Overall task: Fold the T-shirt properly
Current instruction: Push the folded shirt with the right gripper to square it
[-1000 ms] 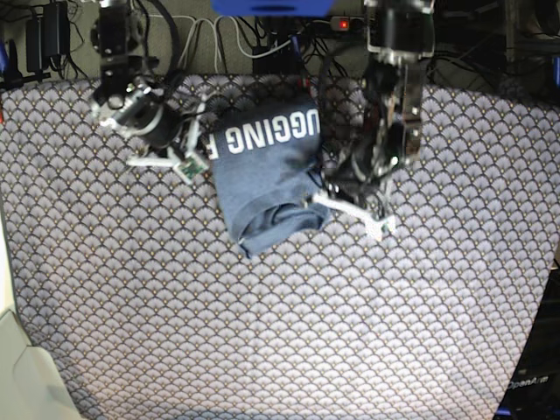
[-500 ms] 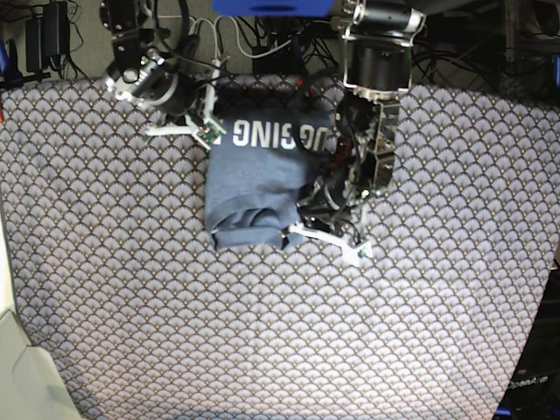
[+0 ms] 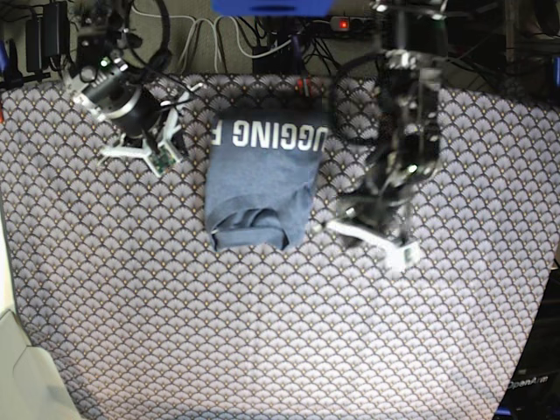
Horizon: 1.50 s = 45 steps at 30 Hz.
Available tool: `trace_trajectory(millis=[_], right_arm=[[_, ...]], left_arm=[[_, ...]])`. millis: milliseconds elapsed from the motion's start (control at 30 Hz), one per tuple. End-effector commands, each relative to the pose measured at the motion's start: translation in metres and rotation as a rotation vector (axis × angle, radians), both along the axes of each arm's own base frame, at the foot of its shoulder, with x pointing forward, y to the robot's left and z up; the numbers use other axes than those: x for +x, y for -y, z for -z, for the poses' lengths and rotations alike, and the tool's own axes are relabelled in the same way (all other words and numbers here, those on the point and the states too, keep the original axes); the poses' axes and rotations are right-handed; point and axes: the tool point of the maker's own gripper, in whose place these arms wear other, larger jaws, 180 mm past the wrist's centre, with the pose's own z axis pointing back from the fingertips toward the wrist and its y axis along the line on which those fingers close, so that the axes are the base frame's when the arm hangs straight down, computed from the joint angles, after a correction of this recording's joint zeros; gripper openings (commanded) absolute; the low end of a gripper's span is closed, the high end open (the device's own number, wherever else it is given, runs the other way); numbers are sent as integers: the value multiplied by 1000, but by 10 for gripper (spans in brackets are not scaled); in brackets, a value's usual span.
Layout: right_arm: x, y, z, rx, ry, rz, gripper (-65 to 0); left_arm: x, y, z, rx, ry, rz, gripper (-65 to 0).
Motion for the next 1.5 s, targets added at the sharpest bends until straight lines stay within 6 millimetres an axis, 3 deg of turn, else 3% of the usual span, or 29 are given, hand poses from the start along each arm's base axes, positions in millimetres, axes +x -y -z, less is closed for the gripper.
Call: trace_trajectory(millis=[0,167,300,500,667,833,1133,1200,1367,1467], right_arm=[[2,-8,-8,38,30,-7,-650],[-6,-36,-6,105,6,-22,-650],[-15,-78,-9,155,-2,-132,-650],[-25,-118,-15,203,-3,-243,-650],[-26,-121,-4,208,-31,-251,-650],[-18,-108,13,161,-57,-258,-650],[-21,-107,44,156,-142,-254,-650],[-19,-108,39,157,-127,-258,-650],[-1,-110,-14,156,32,-266,-650],[11,-108,-26,131,66,-266,-650]], left_arm=[[2,-4,-14,5,46,6,-647],[-27,-40,-6,96,27,-8,-647],[-47,-79,3,116,-12,-104,-647],[-70,-102,14,140,-57,-155,-647],[-88,-120,15,162,-75,-194,-647],[-104,-136,17,180,-98,-230,-647],[-125,-153,24,205,-138,-267,-647],[-125,-157,23,209,-138,-278,-647],[-130,-159,22,218,-140,-281,-647],[-134,-158,23,215,-147,-279,-647]])
